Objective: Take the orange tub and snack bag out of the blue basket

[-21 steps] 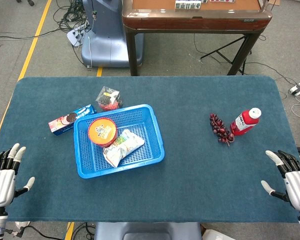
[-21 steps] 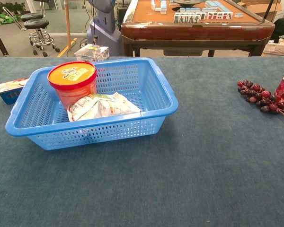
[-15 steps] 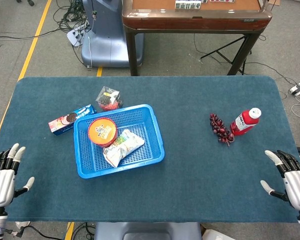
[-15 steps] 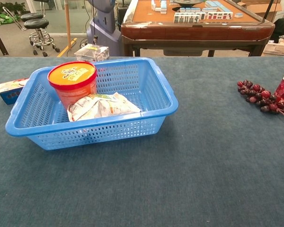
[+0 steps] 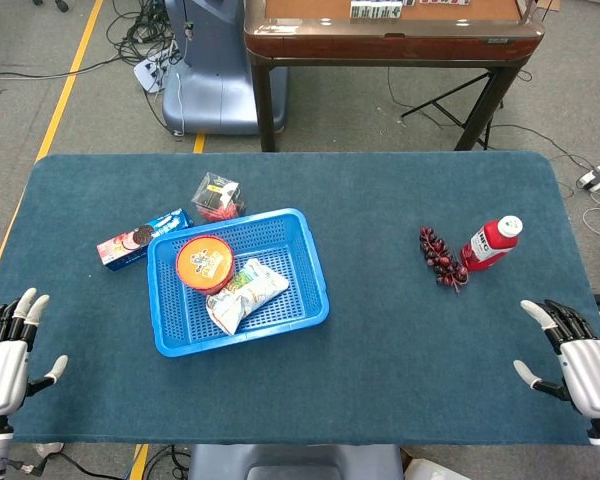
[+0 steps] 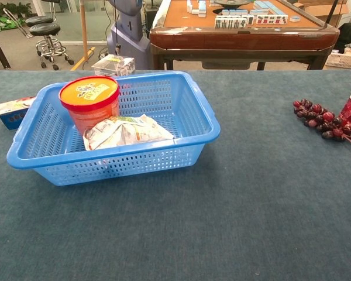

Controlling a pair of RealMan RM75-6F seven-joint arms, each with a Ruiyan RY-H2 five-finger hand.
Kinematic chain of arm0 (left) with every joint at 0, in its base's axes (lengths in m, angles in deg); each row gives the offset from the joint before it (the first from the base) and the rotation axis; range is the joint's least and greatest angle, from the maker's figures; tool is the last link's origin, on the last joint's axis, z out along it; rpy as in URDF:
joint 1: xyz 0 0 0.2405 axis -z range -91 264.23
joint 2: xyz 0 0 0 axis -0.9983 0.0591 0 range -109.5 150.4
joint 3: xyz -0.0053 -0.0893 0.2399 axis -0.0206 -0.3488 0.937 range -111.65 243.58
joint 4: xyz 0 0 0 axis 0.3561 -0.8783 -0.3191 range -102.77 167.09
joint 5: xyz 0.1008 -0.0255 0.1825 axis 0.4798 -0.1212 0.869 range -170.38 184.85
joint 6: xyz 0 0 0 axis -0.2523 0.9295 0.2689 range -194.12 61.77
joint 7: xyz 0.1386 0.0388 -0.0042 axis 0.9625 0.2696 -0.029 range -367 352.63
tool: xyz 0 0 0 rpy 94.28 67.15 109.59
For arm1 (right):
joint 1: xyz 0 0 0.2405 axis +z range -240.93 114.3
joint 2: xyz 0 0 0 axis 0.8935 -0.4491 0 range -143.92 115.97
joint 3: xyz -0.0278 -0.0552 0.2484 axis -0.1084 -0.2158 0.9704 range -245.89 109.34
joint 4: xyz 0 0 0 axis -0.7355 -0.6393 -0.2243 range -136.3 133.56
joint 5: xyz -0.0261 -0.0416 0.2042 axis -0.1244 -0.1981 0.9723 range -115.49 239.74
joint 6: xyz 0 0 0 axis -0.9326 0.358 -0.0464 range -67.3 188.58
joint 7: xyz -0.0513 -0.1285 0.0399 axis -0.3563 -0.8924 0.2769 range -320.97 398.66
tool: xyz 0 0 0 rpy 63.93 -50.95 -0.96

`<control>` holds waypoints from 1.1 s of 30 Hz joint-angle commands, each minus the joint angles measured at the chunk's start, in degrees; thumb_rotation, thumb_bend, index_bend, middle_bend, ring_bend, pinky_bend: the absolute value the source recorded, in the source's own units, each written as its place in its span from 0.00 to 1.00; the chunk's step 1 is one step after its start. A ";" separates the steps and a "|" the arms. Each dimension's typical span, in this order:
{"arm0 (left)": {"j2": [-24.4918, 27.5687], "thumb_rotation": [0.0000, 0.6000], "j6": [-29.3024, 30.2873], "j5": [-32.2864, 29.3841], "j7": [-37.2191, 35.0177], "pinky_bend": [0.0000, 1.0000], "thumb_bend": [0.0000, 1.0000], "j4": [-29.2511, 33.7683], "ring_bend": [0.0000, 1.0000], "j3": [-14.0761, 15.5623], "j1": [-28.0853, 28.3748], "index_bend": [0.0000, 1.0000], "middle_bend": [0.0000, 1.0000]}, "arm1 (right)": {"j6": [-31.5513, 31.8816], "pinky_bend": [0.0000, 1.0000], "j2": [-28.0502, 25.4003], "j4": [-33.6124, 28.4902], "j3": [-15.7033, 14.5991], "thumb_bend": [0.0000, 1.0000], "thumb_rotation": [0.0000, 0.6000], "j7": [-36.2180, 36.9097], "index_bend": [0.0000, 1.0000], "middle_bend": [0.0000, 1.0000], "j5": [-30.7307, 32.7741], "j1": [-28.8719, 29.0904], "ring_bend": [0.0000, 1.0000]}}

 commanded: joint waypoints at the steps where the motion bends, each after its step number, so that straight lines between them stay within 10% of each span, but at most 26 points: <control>1: -0.09 1.00 -0.05 0.03 -0.07 0.00 0.29 -0.12 0.00 0.01 0.02 0.00 0.00 | -0.73 0.12 0.20 -0.37 0.24 0.21 1.00 0.05 0.13 0.18 -0.59 0.91 0.10; 20: 0.19 1.00 -0.13 -0.26 -1.20 0.00 0.29 -0.70 0.00 0.02 -0.21 0.00 0.00 | -18.70 0.13 -1.37 -11.58 6.25 0.21 1.00 3.36 0.13 0.17 -2.08 18.61 0.10; 33: 0.28 1.00 0.57 0.19 -2.08 0.00 0.29 -0.96 0.00 0.46 -0.95 0.00 0.00 | -39.42 0.14 1.86 -15.89 14.62 0.19 1.00 7.26 0.12 0.16 14.37 35.45 0.10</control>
